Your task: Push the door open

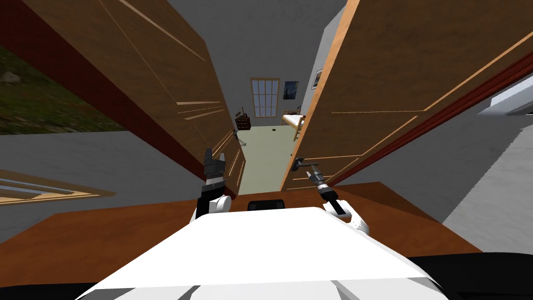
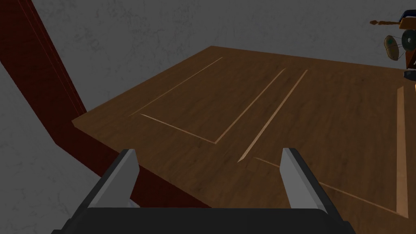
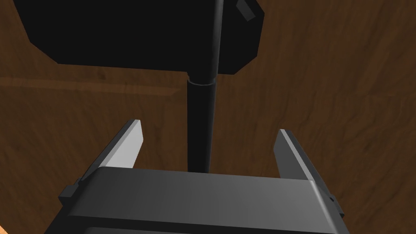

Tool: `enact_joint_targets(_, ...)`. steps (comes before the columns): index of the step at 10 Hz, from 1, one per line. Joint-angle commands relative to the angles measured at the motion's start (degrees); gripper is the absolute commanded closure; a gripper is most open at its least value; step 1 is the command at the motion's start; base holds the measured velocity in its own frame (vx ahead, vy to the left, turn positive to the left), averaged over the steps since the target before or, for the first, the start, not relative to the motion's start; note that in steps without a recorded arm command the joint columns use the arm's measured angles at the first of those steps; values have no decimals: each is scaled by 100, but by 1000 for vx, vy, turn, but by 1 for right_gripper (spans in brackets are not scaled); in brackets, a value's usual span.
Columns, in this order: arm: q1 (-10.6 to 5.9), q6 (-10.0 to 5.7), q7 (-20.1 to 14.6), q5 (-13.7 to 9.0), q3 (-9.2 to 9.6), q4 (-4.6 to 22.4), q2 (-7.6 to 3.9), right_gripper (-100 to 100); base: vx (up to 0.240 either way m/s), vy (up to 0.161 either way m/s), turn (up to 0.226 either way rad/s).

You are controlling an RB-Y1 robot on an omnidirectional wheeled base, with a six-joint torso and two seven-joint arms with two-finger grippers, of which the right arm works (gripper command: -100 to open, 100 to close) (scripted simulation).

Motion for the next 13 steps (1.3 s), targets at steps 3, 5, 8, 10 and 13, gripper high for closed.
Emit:
enact_joint_targets(3, -91, 88, 20, -28, -7, 53, -3, -100, 152, 1, 39)
enact_joint_targets(5, -91, 88, 20, -28, -7, 53, -3, 100, -18, -3, 2)
enact_joint_targets(8, -91, 88, 20, -28, -7, 53, -3, 100, -5, -1, 7)
enact_joint_targets(10, -183, 138, 83, -60, -66, 106, 15, 100, 48, 11, -12)
enact_joint_targets(13, -317, 221, 208, -127, -183, 227, 61, 100, 159, 35, -28)
